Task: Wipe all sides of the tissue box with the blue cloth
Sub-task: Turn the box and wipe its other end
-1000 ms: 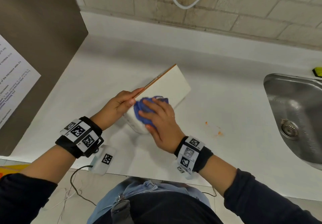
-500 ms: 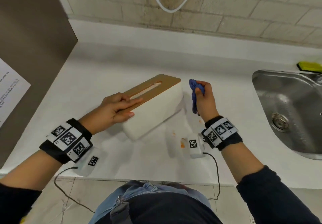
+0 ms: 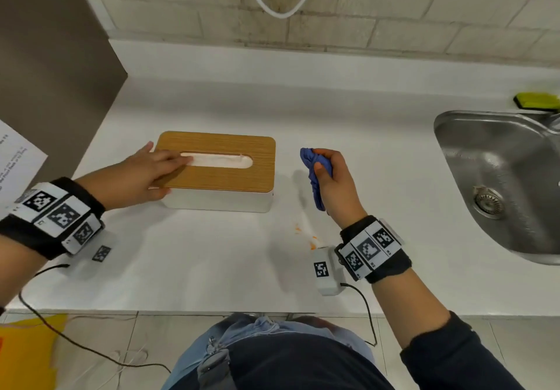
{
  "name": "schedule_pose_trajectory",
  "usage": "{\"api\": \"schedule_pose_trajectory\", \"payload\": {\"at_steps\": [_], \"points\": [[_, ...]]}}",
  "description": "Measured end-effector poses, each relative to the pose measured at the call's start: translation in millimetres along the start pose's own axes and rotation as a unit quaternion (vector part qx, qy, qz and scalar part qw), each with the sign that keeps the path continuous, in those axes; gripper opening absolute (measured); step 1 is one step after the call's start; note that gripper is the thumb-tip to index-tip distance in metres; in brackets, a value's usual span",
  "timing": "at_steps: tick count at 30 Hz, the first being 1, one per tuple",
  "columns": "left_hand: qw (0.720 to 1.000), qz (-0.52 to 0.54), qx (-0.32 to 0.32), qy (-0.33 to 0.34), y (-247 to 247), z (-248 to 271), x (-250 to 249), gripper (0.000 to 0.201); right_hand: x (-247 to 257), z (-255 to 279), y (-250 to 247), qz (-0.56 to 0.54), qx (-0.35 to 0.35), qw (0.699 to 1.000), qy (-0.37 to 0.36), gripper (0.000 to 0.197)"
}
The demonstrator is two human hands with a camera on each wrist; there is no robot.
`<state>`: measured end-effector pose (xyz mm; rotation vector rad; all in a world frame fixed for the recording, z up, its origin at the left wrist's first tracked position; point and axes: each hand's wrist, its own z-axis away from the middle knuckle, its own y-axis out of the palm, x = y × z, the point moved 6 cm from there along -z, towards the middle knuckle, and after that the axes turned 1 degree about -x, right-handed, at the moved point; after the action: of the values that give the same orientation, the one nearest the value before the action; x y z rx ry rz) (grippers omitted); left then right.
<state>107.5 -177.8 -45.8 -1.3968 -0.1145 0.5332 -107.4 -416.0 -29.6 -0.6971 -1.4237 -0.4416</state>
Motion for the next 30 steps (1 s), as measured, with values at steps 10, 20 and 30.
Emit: {"api": "schedule_pose_trajectory", "payload": {"at_steps": [10, 20, 30], "points": [[0.973, -0.037, -0.157, -0.162, 39.3, -53.8, -131.0, 0.093, -23.6, -0.5, 7.1, -0.028, -0.018, 0.998, 0.046, 0.011], [0.945, 0.065, -0.306, -0.095, -13.3, -21.6, -126.8, 0.059, -4.3, 0.8, -3.6, -0.086, -0.090, 0.991, 0.054, 0.032], [0.842, 0.450, -0.298, 0.033, -42.9, 8.0, -76.9, 0.036, 83.3, 10.3, 68.8, 0.034, 0.006, 0.977, -0.209, 0.045]]}}
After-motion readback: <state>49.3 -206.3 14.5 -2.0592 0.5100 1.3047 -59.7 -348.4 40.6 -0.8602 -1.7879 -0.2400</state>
